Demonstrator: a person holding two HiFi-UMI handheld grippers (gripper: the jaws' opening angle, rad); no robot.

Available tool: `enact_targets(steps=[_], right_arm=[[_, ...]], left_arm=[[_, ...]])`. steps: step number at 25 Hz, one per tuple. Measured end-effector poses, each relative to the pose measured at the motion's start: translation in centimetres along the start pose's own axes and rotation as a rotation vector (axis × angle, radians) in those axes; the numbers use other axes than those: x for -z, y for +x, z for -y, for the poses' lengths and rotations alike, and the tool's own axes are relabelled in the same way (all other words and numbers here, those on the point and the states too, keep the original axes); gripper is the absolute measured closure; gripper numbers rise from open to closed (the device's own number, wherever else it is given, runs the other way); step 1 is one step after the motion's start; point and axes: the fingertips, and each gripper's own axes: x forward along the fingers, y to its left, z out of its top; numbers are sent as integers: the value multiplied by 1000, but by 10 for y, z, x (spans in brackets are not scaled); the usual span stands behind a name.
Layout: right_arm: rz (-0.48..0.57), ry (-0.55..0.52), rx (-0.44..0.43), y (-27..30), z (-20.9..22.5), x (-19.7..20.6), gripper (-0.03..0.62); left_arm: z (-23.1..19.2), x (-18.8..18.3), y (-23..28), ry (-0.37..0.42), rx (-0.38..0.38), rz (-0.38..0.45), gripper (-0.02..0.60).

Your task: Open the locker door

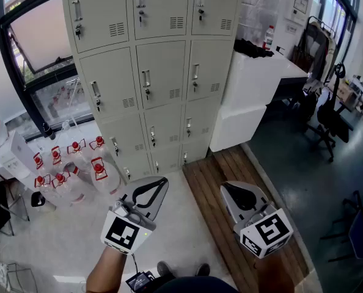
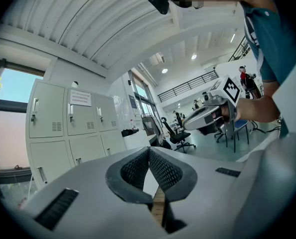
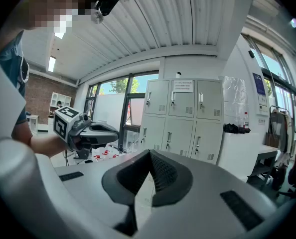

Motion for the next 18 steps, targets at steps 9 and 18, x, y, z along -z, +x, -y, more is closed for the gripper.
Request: enact_targets(steps=[9,18], right_arm=[[-7,5,23,20,-12,-5,559],[28,67,40,47,-36,-13,557]], left_arm=[[-23,12,-14,-17,6,3,563],[-52,25,-39,-19,15,23,563]])
